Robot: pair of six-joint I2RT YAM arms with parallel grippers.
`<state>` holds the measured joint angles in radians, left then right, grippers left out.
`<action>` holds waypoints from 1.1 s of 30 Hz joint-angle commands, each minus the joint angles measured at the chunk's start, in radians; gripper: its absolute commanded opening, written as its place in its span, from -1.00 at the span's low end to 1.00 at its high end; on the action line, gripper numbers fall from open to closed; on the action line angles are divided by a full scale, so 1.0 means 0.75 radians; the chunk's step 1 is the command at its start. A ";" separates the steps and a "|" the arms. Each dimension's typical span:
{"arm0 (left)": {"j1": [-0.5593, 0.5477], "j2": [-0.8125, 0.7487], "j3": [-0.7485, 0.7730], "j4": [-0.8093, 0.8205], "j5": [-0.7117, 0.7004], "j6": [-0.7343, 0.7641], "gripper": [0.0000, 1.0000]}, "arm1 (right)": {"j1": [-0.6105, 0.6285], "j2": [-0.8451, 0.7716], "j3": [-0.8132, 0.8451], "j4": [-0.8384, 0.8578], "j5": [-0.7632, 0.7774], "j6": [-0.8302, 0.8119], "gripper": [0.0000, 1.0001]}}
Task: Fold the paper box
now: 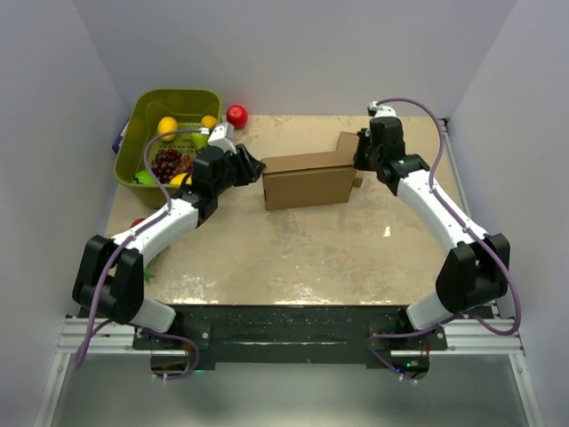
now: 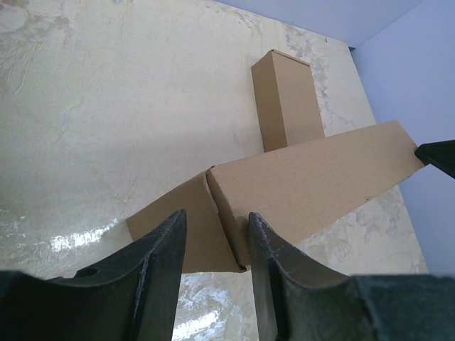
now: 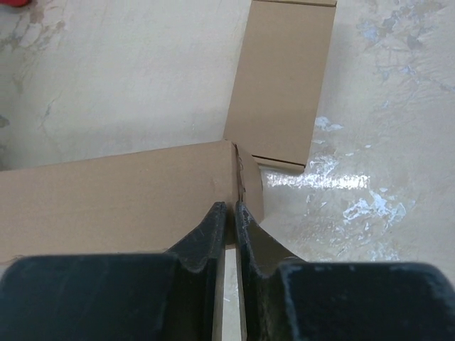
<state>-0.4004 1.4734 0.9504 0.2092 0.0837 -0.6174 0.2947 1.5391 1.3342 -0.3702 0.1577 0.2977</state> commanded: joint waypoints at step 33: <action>-0.157 0.077 -0.124 -0.062 -0.161 0.220 -0.21 | -0.058 -0.064 -0.312 -0.061 0.054 -0.025 -0.69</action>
<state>-0.4541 1.5013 0.9180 0.3031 0.0277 -0.5259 0.2672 1.4822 1.1862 -0.2180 0.1436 0.2951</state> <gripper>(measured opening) 0.385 0.146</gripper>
